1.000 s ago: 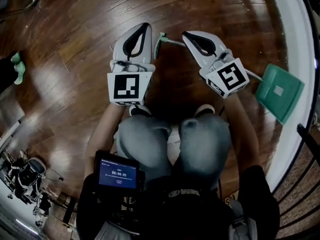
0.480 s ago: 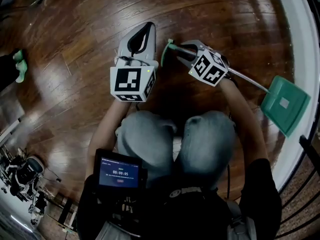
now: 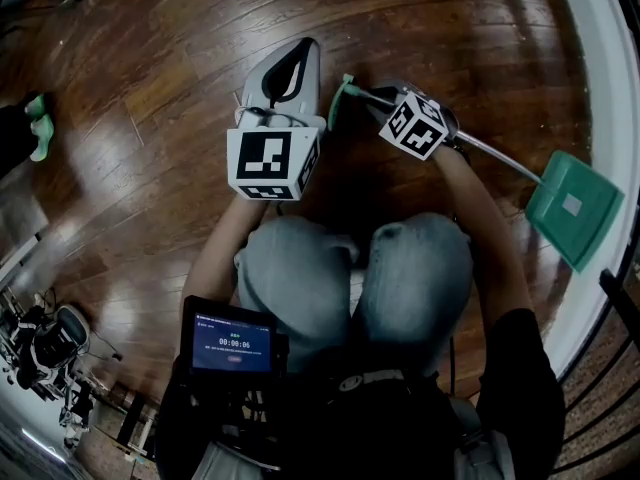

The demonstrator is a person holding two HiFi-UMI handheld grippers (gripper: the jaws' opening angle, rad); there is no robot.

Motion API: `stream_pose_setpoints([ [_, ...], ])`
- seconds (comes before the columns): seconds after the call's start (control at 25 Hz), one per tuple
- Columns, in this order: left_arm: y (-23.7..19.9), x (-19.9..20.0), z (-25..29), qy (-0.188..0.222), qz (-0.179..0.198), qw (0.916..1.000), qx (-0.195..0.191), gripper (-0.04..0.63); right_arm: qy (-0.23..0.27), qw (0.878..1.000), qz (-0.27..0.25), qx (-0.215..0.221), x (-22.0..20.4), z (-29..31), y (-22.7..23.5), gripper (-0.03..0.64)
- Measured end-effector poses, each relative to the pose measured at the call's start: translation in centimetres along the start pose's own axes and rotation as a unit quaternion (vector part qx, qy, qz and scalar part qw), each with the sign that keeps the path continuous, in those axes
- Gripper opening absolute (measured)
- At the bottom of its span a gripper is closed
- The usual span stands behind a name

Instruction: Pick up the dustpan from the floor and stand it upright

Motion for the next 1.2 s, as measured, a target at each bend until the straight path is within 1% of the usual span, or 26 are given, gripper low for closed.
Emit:
stream_pose_setpoints([
  [0.16,0.7,0.2,0.0,0.001,-0.005,1.0,0.003,0.02,0.029,0.999,-0.002,-0.013,0.1,-2.8,0.4,0.087],
  [0.36,0.3,1.0,-0.1,0.008,0.008,0.9999,0.002,0.02,0.087,0.995,-0.002,-0.042,3.0,-7.6,1.8,0.087],
  [0.44,0.2,1.1,-0.5,0.011,0.018,0.9998,0.001,0.02,0.113,0.992,-0.003,-0.055,4.2,-9.3,2.0,0.087],
  [0.52,-0.1,1.7,-1.2,0.023,0.021,0.9995,0.003,0.02,0.141,0.988,-0.005,-0.067,5.5,-11.4,2.1,0.087],
  [0.64,-0.9,3.8,-2.6,0.048,0.005,0.9989,0.003,0.02,0.186,0.978,-0.005,-0.093,7.5,-15.7,2.9,0.087],
  [0.72,-1.7,5.5,-3.8,0.071,-0.005,0.9974,0.008,0.02,0.217,0.97,-0.005,-0.111,8.8,-19.0,3.3,0.087],
  [0.8,-2.3,6.9,-5.0,0.092,-0.006,0.9956,0.015,0.02,0.25,0.96,-0.001,-0.126,9.9,-22.3,3.5,0.087],
  [0.88,-2.6,7.9,-5.6,0.104,-0.006,0.9944,0.017,0.02,0.285,0.948,0.003,-0.143,10.5,-25.6,3.6,0.087],
  [1.08,-2.2,9.4,-6.1,0.122,-0.009,0.9924,0.012,0.02,0.377,0.908,0.025,-0.183,11.8,-33.4,3.4,0.087],
  [1.2,-1.2,10.1,-5.8,0.129,-0.001,0.9916,0.004,0.02,0.41,0.886,0.032,-0.214,11.8,-37.1,3.6,0.086],
])
Point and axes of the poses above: the fingertips, and each gripper's own axes: z forward along the fingers, y to its right, x out of its top, the point moved 5 cm from there along -z, backward along the fingers, and after that the axes turned 13 degrees about -y, right-handed, at the moved point
